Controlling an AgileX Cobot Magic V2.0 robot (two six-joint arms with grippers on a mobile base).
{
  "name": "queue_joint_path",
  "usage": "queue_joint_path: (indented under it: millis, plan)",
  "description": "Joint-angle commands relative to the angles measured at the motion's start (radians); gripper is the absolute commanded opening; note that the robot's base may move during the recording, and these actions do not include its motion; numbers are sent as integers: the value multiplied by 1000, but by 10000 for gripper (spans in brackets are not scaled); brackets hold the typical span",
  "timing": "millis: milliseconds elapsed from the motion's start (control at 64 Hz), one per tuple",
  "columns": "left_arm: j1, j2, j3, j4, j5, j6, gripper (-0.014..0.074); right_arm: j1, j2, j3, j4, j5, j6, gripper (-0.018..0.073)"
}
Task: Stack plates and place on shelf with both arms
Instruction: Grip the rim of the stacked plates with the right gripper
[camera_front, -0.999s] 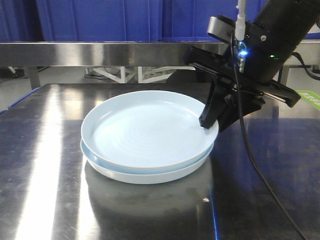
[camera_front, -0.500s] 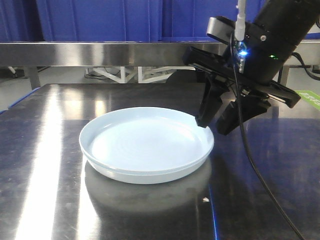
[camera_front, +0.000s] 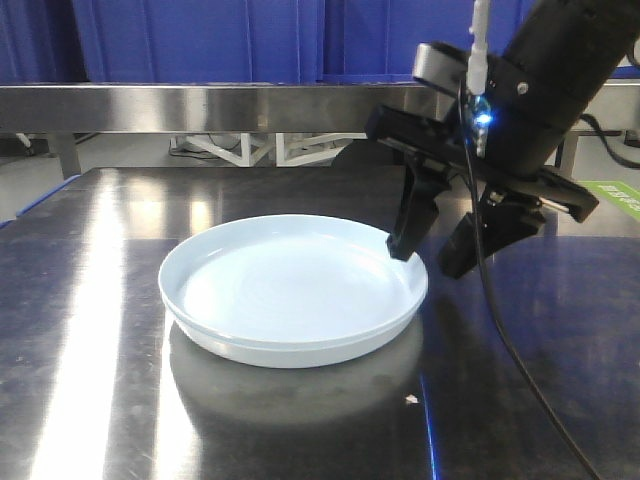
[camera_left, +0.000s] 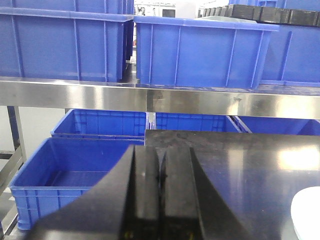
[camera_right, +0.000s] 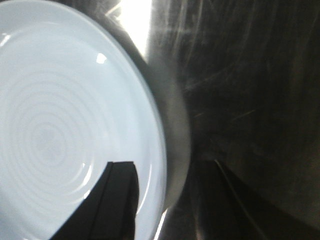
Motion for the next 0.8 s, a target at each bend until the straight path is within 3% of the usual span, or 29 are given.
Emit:
queue_joint_path:
  millis: [0, 578, 781]
  plan:
    - [3, 10, -32, -8, -79, -4, 80, 4, -29, -30, 13, -22, -2, 386]
    - [3, 10, -32, -8, -79, -4, 80, 44, -19, -30, 36, -42, 40, 379]
    - [3, 10, -32, -8, -79, -4, 80, 47, -19, -30, 37, -51, 48, 230]
